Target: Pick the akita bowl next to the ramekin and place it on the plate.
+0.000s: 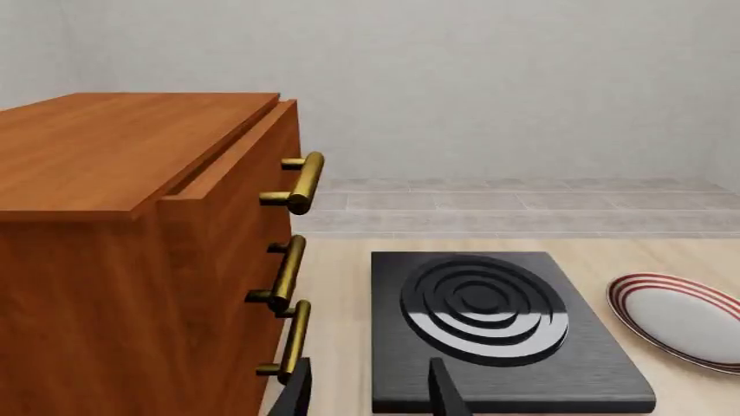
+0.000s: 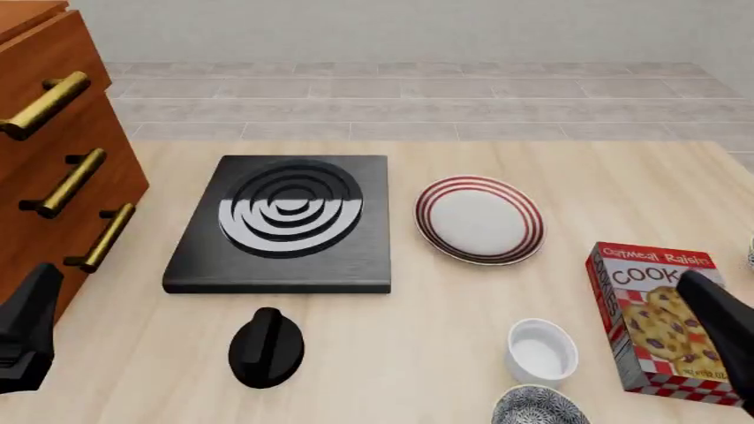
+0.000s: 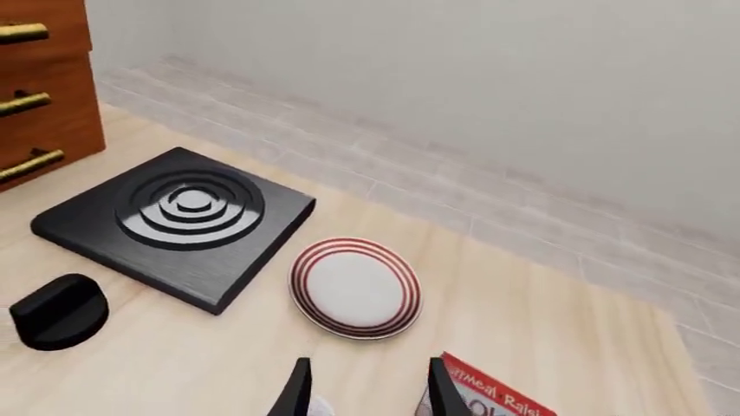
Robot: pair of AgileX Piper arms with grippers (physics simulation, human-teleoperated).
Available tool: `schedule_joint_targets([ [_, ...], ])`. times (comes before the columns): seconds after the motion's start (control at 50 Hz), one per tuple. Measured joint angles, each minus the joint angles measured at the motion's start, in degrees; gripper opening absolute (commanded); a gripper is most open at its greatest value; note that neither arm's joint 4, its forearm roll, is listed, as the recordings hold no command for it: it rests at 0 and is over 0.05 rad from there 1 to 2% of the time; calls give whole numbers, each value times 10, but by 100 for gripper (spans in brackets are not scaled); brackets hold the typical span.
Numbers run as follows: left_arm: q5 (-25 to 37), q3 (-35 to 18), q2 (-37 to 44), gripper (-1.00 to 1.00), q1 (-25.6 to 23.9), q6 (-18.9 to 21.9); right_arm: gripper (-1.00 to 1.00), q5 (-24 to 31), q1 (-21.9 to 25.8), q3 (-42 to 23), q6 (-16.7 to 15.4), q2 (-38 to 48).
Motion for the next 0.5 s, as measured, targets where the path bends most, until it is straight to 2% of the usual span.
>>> schedule_joint_targets([
  [0.5,0,0,0,100,0,0,100,13,49,1,-11,56],
])
